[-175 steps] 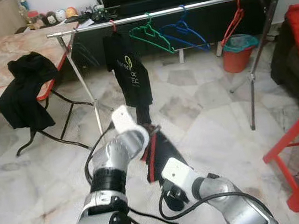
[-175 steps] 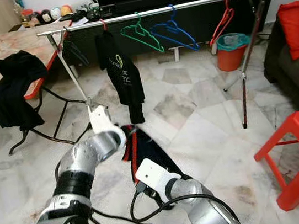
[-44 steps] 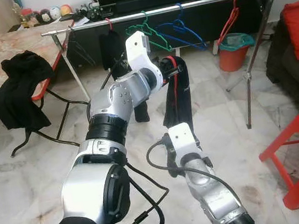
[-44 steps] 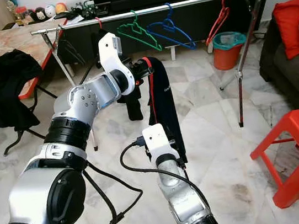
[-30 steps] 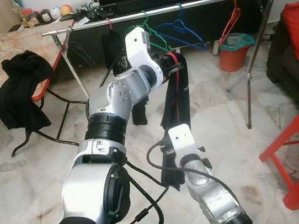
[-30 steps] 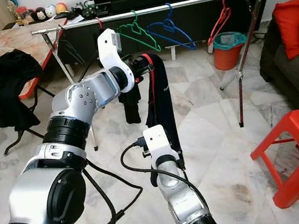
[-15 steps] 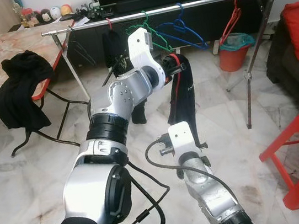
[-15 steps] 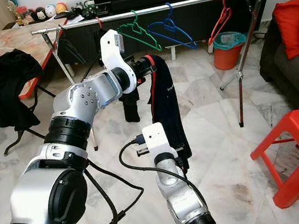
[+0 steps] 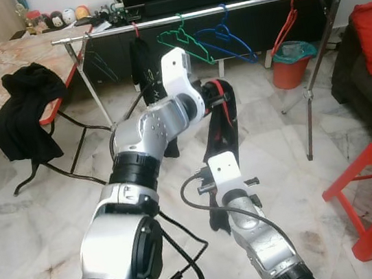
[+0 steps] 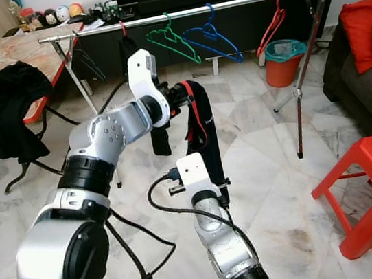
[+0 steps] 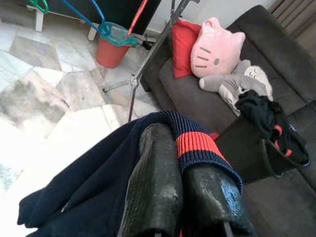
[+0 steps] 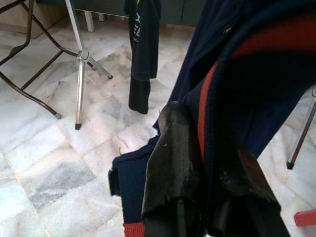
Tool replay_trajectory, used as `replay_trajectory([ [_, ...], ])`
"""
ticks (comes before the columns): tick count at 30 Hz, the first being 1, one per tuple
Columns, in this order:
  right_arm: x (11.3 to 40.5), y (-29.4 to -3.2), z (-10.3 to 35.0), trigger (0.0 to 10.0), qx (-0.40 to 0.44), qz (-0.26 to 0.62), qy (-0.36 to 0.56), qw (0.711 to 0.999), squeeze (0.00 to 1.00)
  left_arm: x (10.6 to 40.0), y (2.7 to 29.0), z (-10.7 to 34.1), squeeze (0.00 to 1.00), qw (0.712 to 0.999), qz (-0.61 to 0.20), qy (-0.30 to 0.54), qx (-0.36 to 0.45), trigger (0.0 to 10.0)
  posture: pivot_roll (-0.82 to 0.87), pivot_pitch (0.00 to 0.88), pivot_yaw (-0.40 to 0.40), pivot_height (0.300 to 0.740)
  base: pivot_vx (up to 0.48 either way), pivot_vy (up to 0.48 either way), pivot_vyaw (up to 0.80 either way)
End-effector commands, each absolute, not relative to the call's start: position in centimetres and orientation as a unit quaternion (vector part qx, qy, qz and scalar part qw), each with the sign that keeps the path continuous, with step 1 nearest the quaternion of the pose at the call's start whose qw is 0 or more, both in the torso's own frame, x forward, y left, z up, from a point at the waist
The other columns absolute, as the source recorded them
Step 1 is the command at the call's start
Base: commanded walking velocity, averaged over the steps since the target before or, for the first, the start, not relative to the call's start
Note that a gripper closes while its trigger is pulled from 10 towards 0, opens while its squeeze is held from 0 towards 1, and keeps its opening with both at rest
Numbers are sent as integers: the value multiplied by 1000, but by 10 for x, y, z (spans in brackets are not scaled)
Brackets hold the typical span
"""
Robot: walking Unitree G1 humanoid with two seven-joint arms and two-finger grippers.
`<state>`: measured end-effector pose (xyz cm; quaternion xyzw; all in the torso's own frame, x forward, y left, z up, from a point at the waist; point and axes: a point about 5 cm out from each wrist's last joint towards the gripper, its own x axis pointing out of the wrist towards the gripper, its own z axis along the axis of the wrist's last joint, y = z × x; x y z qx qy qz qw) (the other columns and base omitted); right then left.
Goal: Hang hanger
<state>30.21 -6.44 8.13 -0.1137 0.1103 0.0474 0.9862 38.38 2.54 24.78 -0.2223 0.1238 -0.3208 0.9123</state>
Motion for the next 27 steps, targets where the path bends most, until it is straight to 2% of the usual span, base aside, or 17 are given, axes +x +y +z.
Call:
replay_trajectory([
  [1,300,-66,78,0,-109,47,117,986,0,384,33,248,1000,919,-315,108,-210,10000,-131,0,80,740,0,0,0],
  [3,300,-67,78,0,-110,46,118,986,0,384,34,245,1000,920,-312,113,-208,10000,-132,0,79,740,0,0,0],
  [5,300,-74,76,0,-115,40,124,985,0,383,39,231,1000,932,-305,119,-157,10000,-131,0,77,740,0,0,0],
  [7,300,-76,76,0,-117,38,125,984,0,383,41,229,1000,935,-303,120,-143,10000,-131,0,77,740,0,0,0],
  [9,301,-82,76,0,-121,32,130,984,0,382,50,213,1000,949,-284,121,-65,10000,-132,0,76,740,0,0,0],
  [14,300,-88,77,0,-125,33,141,981,0,383,69,192,1000,963,-235,130,2,10000,-133,0,72,740,0,0,0],
  [23,295,-96,72,0,-141,88,186,968,0,383,100,159,1000,973,-158,148,77,10000,-136,0,67,740,0,0,0],
  [27,290,-99,67,0,-175,147,216,949,0,380,117,140,1000,973,-125,176,79,10000,-140,0,63,740,0,0,0],
])
